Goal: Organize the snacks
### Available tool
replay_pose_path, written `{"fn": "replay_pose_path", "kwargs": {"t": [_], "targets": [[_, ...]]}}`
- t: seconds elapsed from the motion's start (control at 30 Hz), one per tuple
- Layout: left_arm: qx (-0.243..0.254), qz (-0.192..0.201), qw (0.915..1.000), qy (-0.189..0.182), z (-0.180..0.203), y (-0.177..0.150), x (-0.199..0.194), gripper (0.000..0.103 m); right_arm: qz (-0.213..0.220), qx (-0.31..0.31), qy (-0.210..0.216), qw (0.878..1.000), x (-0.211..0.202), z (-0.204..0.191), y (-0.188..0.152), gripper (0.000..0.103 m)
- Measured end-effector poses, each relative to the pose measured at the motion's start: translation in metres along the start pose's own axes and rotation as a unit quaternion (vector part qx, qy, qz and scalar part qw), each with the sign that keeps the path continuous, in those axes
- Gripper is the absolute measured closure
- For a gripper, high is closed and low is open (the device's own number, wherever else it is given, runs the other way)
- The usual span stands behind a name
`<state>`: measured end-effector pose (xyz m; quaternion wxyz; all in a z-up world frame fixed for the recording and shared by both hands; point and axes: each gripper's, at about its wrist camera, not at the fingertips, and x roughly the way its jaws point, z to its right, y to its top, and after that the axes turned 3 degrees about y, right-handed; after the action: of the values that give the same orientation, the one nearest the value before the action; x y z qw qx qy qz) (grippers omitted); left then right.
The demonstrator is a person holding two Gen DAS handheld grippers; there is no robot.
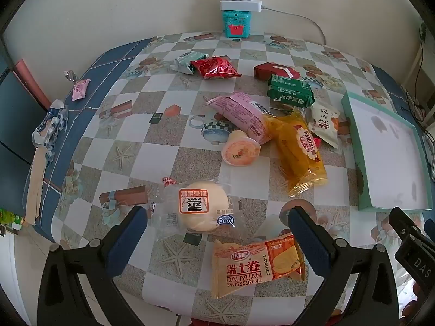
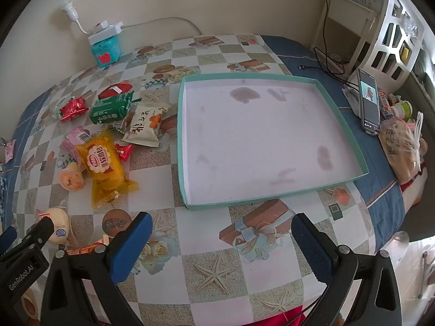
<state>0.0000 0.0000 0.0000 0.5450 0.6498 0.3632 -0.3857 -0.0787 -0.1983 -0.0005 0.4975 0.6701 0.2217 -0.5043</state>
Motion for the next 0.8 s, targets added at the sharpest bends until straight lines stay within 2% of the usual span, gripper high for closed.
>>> {"fn": "replay_pose_path", "kwargs": {"t": [0.8], "targets": [[0.000,-0.001,1.0000,-0.001,0.0005,-0.0003,-0.0003,0.000,-0.001,-0.001,-0.001,1.000,0.0019,-0.0009,-0.0010,0.000]]}}
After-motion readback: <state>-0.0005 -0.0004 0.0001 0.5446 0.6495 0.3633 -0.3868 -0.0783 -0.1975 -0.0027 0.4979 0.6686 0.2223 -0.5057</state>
